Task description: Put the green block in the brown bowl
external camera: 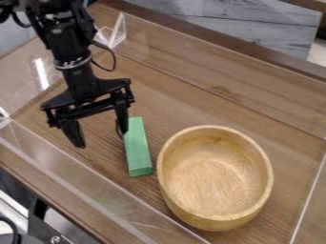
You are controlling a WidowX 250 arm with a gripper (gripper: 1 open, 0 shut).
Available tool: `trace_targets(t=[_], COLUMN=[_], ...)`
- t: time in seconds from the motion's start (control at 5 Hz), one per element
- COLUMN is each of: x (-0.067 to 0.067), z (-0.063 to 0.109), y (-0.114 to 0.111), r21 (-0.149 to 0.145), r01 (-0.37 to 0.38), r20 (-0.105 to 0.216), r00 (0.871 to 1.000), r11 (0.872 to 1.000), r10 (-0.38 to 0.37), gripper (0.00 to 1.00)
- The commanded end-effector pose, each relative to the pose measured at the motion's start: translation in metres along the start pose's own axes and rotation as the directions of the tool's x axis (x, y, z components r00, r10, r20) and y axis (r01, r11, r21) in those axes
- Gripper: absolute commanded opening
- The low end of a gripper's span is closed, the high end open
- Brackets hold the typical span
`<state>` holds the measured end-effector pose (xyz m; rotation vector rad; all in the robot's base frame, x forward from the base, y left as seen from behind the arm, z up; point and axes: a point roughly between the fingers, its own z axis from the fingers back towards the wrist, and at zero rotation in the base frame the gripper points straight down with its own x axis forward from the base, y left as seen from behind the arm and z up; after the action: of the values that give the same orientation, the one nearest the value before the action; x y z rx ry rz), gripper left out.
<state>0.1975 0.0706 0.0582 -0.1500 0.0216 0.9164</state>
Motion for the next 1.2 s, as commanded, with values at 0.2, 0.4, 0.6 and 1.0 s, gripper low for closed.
trace_targets(t=[0.2, 0.4, 0.6, 1.0], x=[0.005, 0.006, 0.006, 0.010], z=[-0.008, -0.014, -0.019, -0.021], y=[-0.017, -0.023, -0.028, -0.034], r21=[-0.031, -0.035, -0.040, -0.039], r01=[-0.028, -0.039, -0.050, -0.042], r20=[0.021, 0.017, 0.014, 0.017], r00=[0.999, 0.999, 0.999, 0.999], r11=[0.999, 0.999, 0.998, 0.998], r10=[0.029, 0.040, 0.051, 0.043], gripper=[1.00, 1.00, 1.00, 1.00])
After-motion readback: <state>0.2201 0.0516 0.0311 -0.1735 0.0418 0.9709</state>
